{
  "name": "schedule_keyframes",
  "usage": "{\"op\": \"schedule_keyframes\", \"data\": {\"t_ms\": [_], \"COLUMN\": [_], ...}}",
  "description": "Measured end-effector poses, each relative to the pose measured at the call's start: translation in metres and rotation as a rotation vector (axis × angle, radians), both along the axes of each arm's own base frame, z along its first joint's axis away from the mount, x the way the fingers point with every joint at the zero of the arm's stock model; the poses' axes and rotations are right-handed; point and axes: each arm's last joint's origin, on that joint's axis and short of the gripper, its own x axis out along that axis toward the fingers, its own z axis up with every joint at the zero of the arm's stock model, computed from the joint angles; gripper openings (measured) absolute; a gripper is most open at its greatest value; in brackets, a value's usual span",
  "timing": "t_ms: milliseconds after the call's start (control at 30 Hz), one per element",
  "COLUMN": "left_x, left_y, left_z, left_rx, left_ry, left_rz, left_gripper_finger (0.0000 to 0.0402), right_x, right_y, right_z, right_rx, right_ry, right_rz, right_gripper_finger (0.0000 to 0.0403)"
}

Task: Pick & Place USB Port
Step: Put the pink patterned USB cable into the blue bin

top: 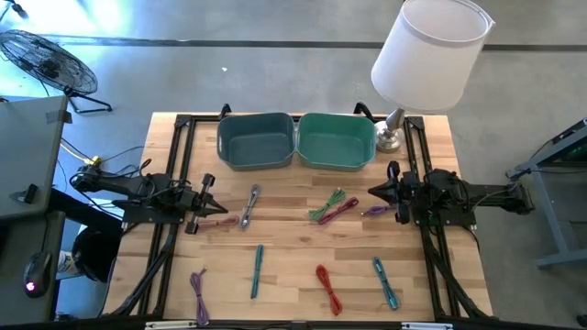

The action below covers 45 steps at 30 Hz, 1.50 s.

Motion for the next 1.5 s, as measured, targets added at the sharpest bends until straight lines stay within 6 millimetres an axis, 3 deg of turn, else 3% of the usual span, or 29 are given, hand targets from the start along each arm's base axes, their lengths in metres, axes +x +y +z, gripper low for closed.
{"op": "schedule_keyframes", "data": {"t_ms": [267, 467, 567, 733, 867, 1100, 1300, 1500], "left_x": [0.001, 0.000, 0.000, 0.000, -0.001, -0.001, -0.001, -0.001], "left_y": [0.005, 0.005, 0.005, 0.006, 0.006, 0.005, 0.005, 0.003], "left_z": [0.002, 0.005, 0.008, 0.010, 0.011, 0.014, 0.014, 0.014], "left_rx": [0.188, 0.199, 0.208, 0.205, 0.200, 0.190, 0.190, 0.191], "left_ry": [-0.053, -0.066, -0.076, -0.082, -0.092, -0.118, -0.122, -0.130], "left_rz": [0.168, 0.175, 0.175, 0.194, 0.206, 0.188, 0.155, 0.094], "left_gripper_finger": [0.0002, 0.0002, 0.0002, 0.0003, 0.0009, 0.0059, 0.0115, 0.0140], "right_x": [-0.002, -0.010, -0.007, 0.018, 0.046, 0.093, 0.129, 0.155], "right_y": [0.000, 0.001, 0.001, 0.008, 0.019, 0.049, 0.078, 0.092], "right_z": [0.012, 0.053, 0.075, 0.107, 0.136, 0.187, 0.203, 0.194], "right_rx": [-0.115, -0.297, -0.303, -0.262, -0.376, -0.514, -0.636, -0.670], "right_ry": [-0.050, -0.087, -0.090, -0.034, 0.125, 0.447, 0.674, 0.968], "right_rz": [0.008, 0.004, 0.004, 0.072, 0.025, -0.107, -0.060, -0.051], "right_gripper_finger": [0.0000, 0.0000, 0.0000, 0.0000, 0.0009, 0.0097, 0.0164, 0.0178]}}
